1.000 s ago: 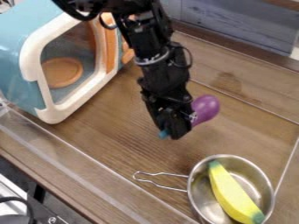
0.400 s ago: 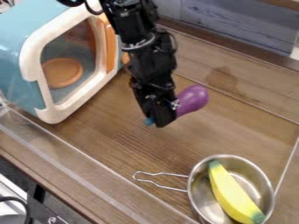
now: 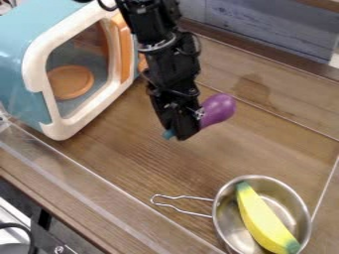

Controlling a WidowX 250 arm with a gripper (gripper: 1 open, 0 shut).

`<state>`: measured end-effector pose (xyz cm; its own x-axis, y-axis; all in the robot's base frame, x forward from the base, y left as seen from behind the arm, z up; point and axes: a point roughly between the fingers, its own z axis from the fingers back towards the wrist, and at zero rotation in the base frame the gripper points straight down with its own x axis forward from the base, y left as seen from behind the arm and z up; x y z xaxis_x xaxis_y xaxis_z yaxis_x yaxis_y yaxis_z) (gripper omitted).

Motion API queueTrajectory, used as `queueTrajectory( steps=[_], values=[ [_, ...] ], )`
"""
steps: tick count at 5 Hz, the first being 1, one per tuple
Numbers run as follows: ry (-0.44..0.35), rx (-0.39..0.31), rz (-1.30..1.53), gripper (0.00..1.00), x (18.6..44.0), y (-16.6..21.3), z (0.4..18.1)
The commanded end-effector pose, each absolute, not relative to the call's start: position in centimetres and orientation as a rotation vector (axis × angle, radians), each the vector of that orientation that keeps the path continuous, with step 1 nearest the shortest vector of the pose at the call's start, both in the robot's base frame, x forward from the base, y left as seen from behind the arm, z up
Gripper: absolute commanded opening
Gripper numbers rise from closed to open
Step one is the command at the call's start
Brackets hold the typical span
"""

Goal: Put the eggplant in the silver pot

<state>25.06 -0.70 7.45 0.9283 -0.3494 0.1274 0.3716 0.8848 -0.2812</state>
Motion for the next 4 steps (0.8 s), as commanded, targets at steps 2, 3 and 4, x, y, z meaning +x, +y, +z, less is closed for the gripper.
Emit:
queueTrajectory(
  steps=[2, 3, 4],
  values=[
    [-0.101, -0.281, -0.463, 0.0, 25.4, -2.5, 8.0],
    [-0.105, -0.273, -0.426, 0.0, 25.7, -1.8, 8.5],
    [-0.111, -0.267, -0.388, 0.0, 26.2, -0.9, 9.1]
  ],
)
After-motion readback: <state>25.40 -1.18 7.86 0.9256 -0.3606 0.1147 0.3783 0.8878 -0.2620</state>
